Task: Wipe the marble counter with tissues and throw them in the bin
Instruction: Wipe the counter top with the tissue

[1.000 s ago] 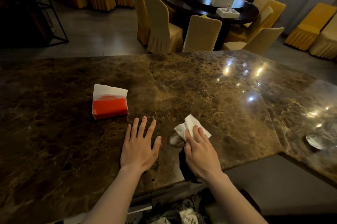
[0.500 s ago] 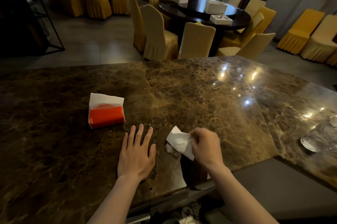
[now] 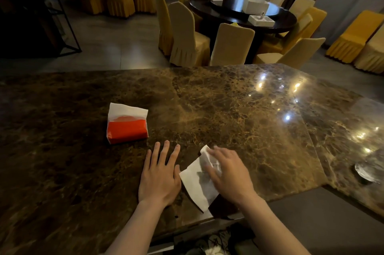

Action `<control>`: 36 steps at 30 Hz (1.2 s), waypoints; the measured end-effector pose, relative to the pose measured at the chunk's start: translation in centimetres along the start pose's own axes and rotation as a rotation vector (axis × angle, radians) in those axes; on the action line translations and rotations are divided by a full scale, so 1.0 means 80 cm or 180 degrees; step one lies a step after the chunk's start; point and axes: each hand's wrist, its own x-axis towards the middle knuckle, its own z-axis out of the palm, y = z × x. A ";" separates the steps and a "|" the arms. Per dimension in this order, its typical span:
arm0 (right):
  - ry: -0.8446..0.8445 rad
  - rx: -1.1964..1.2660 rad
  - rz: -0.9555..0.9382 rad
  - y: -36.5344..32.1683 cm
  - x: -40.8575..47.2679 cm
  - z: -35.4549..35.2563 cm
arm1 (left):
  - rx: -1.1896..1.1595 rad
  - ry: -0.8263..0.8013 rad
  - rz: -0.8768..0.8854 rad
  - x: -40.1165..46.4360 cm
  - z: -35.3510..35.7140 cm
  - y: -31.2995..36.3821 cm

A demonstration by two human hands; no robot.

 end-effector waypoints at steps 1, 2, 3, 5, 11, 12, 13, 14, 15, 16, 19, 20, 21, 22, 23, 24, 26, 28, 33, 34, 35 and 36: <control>-0.0229 -0.0170 -0.0273 0.002 -0.003 0.010 | -0.0017 0.0000 0.0011 -0.001 0.000 0.000; -0.0363 -0.0329 -0.0566 0.002 -0.008 0.021 | -0.0035 0.0016 0.0014 -0.001 0.000 -0.001; -0.0408 -0.0456 -0.0805 0.002 -0.015 0.033 | -0.0054 0.0039 0.0003 -0.001 -0.001 -0.001; -0.0306 -0.0508 -0.0964 0.007 -0.024 0.048 | -0.0124 0.0057 -0.0021 -0.001 -0.002 -0.002; 0.0120 -0.0467 -0.0061 0.044 0.008 0.029 | -0.0290 0.0093 -0.0005 -0.003 -0.004 0.000; 0.0188 -0.0613 0.0104 0.051 0.016 0.022 | -0.0282 0.0099 -0.0015 -0.002 -0.004 0.000; 0.0279 -0.0817 0.0236 0.056 0.021 0.017 | -0.0273 0.0097 -0.0017 -0.002 -0.004 -0.001; 0.0358 -0.0976 0.0357 0.058 0.024 0.013 | -0.0268 0.0091 -0.0012 -0.001 -0.004 -0.001; 0.0421 -0.1003 0.0445 0.059 0.025 0.012 | -0.0259 0.0093 -0.0011 0.000 -0.005 -0.002; 0.0454 -0.0895 0.0522 0.057 0.025 0.012 | -0.0246 0.0095 -0.0017 0.000 -0.004 -0.001; 0.0462 -0.0346 0.0694 0.040 0.027 0.020 | -0.0248 0.0092 -0.0014 -0.001 -0.003 -0.001; 0.0468 -0.0258 0.0657 0.030 0.026 0.024 | -0.0256 0.0096 -0.0018 -0.001 -0.003 -0.002; 0.0465 -0.0175 0.0561 0.017 0.023 0.029 | -0.0259 0.0102 -0.0024 -0.001 -0.003 -0.002; 0.0438 -0.0089 0.0409 0.003 0.019 0.036 | -0.0259 0.0102 -0.0028 -0.001 -0.003 -0.002; 0.0395 -0.0043 0.0185 -0.012 0.014 0.042 | -0.0255 0.0093 -0.0027 -0.001 -0.003 -0.001; 0.0339 -0.0039 -0.0095 -0.025 0.007 0.050 | -0.0250 0.0080 -0.0019 -0.001 -0.003 -0.001; 0.0145 -0.0084 -0.0644 -0.042 -0.010 0.065 | -0.0263 0.0072 -0.0013 0.000 -0.003 -0.002; -0.0057 -0.0170 -0.1032 -0.039 -0.027 0.068 | -0.0291 0.0090 -0.0028 0.000 -0.004 -0.002; 0.0297 -0.0387 -0.0246 0.022 -0.020 0.032 | -0.0416 0.0140 -0.0023 -0.003 -0.005 -0.002; 0.0375 -0.0404 0.0034 0.035 -0.013 0.024 | -0.0411 0.0149 -0.0029 -0.002 -0.005 -0.001; 0.0413 -0.0458 0.0224 0.044 -0.006 0.019 | -0.0411 0.0148 -0.0032 -0.003 -0.005 -0.001; 0.0444 -0.0506 0.0331 0.048 -0.002 0.017 | -0.0406 0.0138 -0.0034 -0.003 -0.005 -0.001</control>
